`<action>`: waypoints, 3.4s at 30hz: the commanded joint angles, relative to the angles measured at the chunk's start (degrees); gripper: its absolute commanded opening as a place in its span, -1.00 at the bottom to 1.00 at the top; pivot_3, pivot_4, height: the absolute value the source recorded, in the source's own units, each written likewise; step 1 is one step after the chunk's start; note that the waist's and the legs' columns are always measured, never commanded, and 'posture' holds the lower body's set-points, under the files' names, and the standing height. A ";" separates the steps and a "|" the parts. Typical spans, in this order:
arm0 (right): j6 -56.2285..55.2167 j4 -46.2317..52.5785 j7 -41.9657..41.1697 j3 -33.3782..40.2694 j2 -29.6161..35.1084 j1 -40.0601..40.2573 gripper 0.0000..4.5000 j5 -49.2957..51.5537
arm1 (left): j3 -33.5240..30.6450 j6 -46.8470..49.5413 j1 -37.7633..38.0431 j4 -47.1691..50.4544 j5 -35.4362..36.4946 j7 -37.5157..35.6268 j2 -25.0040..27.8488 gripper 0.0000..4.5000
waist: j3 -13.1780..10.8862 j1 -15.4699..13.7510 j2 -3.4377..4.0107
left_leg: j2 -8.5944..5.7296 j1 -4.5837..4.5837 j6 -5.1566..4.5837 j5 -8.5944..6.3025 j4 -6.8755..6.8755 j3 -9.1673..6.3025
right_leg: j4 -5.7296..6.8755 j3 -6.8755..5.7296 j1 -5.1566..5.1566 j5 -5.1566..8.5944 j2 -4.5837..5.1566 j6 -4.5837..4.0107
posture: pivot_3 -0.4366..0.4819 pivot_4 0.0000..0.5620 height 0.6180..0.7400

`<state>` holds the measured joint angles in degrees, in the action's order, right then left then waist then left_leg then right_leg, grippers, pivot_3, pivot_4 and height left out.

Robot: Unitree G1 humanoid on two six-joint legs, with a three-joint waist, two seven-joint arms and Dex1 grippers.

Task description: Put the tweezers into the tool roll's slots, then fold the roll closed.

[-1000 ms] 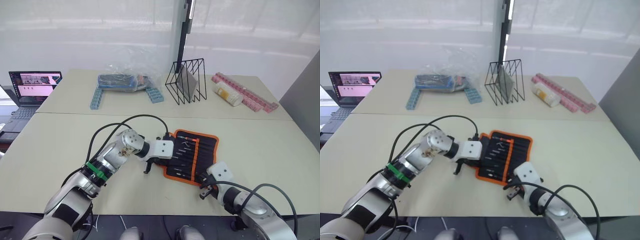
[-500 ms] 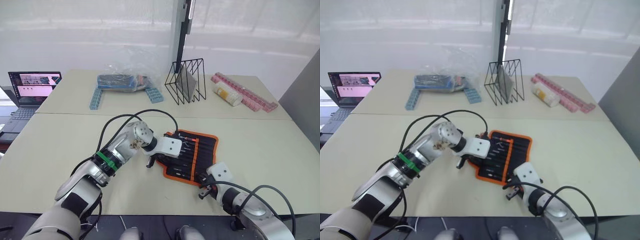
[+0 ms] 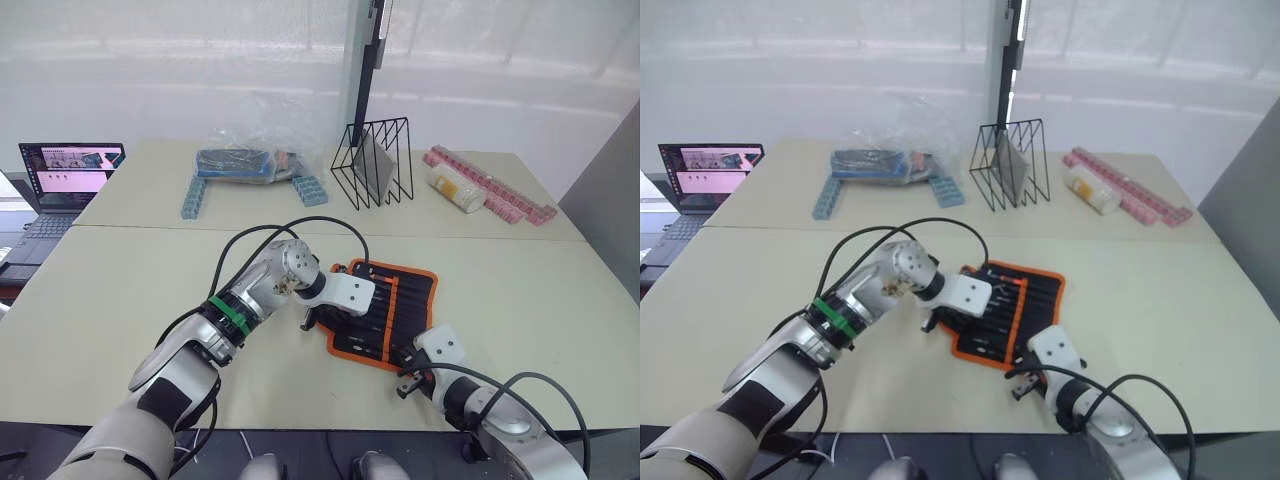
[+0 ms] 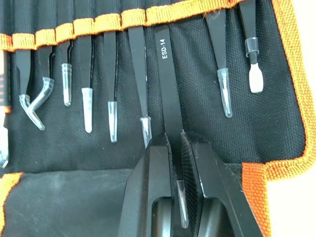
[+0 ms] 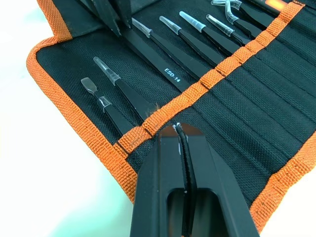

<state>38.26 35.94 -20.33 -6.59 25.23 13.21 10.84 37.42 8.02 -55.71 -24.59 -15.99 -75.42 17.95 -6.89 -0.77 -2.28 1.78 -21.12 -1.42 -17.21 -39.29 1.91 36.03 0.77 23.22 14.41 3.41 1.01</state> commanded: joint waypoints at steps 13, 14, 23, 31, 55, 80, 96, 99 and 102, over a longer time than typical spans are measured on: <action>2.77 -2.29 -0.23 -2.64 0.05 2.43 -1.00 -0.04 | 0.91 -2.06 -1.01 -1.71 -2.19 1.59 -6.04 -0.98 | 0.00 0.00 0.00 | -0.02 -0.03 -0.01 -0.01 -0.04 -0.05 | 0.01 0.00 -0.02 0.01 -0.01 0.02 | -0.05 -0.47 0.75; 2.80 -2.29 -0.23 -2.63 0.08 2.40 -1.00 -0.04 | 0.94 -2.20 -0.94 -2.27 -2.38 2.19 -6.60 -0.98 | 0.00 0.00 0.00 | -0.02 -0.02 -0.01 -0.01 -0.03 -0.05 | 0.01 0.00 -0.02 0.01 -0.01 0.02 | -0.05 -0.47 0.75; 3.00 -2.26 -0.37 -2.61 0.26 2.43 -1.00 0.00 | 1.51 -3.76 -0.48 -5.14 -3.54 5.30 -10.36 -0.98 | 0.00 -0.07 0.00 | -0.03 -0.03 -0.02 -0.02 -0.15 -0.09 | 0.03 0.00 -0.08 0.01 -0.01 0.02 | -0.05 -0.47 0.75; 3.09 -2.08 -0.36 -2.74 0.26 2.50 -1.00 -0.01 | 1.11 -3.69 -0.42 -6.80 -4.49 7.12 -12.92 -0.98 | 0.01 -0.21 0.01 | -0.05 -0.08 -0.13 -0.07 -0.54 -0.17 | 0.11 0.00 -0.21 0.03 -0.01 0.07 | -0.05 -0.47 0.75; 3.38 -4.87 -1.20 -3.91 1.02 -0.39 -1.00 -0.90 | -11.57 7.95 1.02 12.18 4.28 4.04 -0.40 0.98 | 0.02 0.83 0.06 | 0.06 -0.05 -0.13 -0.07 -0.53 -0.16 | 0.28 0.08 -0.10 0.03 -0.11 0.06 | -0.05 -0.47 0.75; 0.07 -9.47 -6.15 -2.34 4.62 -2.83 -1.00 -1.24 | -75.85 31.72 68.72 50.07 30.09 21.22 18.26 0.98 | -0.03 1.04 0.05 | 0.20 0.39 -0.05 -0.06 -0.25 -0.15 | 0.70 0.06 -0.10 0.22 0.41 -0.17 | -0.05 -0.47 0.75; -1.35 -11.32 -9.37 -2.53 6.47 -3.58 -1.00 -1.37 | -74.41 17.79 91.78 65.07 37.14 31.52 -0.06 0.98 | 0.08 0.16 -0.35 | 0.19 0.87 0.06 -0.11 0.16 -0.12 | -0.05 0.11 -0.53 0.47 1.42 -0.53 | -0.05 -0.47 0.75; -1.41 -11.51 -9.66 -2.62 6.37 -3.74 -1.00 -1.47 | -72.85 17.14 93.41 65.91 37.20 32.45 0.68 0.98 | 0.08 0.20 -0.36 | 0.19 0.88 0.05 -0.11 0.26 -0.10 | -0.14 0.08 -0.53 0.47 1.34 -0.52 | -0.05 -0.47 0.75; -1.63 -11.43 -9.83 -2.80 6.33 -3.37 -1.00 -1.62 | -72.55 17.09 93.52 65.82 37.77 33.48 1.50 0.98 | 0.07 0.20 -0.36 | 0.19 0.89 0.05 -0.11 0.27 -0.06 | -0.15 0.02 -0.51 0.48 1.17 -0.51 | -0.05 -0.47 0.75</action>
<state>34.81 28.73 -29.83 -7.50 30.95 7.91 10.29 -34.96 26.24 37.53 39.64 20.57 -42.80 18.83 -6.81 -0.57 -2.64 1.97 -20.22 -1.37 -17.31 -39.02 1.86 35.87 0.76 22.72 14.90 4.50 0.50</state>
